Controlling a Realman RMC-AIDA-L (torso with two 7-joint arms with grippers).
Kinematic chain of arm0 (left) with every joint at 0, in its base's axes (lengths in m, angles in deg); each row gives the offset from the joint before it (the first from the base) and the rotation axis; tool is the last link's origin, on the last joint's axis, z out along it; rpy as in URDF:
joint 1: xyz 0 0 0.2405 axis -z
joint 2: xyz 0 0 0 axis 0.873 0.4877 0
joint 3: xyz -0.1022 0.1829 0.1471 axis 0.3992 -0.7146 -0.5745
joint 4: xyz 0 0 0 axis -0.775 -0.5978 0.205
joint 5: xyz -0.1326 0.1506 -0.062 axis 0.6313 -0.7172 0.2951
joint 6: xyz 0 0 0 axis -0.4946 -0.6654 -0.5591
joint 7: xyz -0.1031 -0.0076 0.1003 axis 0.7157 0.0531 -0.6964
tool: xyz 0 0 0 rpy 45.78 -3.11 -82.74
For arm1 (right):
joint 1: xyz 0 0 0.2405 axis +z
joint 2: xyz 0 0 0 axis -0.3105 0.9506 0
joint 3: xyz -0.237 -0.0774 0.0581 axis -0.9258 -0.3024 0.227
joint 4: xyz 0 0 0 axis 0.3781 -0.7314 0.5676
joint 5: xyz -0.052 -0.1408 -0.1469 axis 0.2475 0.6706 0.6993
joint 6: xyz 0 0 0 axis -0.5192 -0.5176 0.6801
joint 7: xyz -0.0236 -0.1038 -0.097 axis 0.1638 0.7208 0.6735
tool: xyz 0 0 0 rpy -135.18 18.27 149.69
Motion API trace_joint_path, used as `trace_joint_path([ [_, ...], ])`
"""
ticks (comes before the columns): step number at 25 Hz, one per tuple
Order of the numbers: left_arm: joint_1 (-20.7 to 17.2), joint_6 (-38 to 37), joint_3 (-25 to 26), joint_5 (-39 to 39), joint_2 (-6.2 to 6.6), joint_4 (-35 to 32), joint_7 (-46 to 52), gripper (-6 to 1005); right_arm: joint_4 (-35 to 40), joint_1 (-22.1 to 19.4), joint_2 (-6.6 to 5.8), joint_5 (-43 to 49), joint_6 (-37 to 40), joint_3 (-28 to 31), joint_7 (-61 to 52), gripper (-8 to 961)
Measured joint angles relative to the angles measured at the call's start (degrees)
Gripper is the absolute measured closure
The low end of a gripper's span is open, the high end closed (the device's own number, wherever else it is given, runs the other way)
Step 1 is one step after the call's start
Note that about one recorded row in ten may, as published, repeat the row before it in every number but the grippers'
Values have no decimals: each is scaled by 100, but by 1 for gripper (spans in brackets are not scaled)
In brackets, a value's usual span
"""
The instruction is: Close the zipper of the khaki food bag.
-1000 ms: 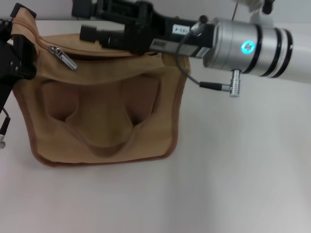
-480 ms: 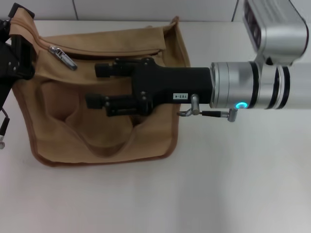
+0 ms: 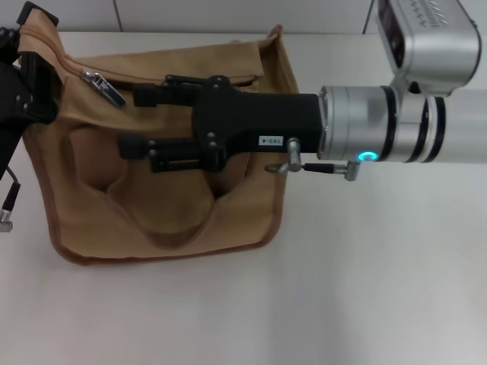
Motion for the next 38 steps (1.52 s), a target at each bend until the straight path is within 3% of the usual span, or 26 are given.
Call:
trace_joint_path([
  [14, 72, 22, 0, 3, 1, -1, 17, 977, 179, 74, 3, -6, -430, -17, -79, 178],
  [28, 144, 48, 14, 2, -6, -2, 16, 977, 253, 300, 3, -289, -825, -538, -78, 181],
  [38, 144, 52, 35, 25, -8, -4, -1, 977, 272, 316, 3, -312, -963, -579, -284, 183],
])
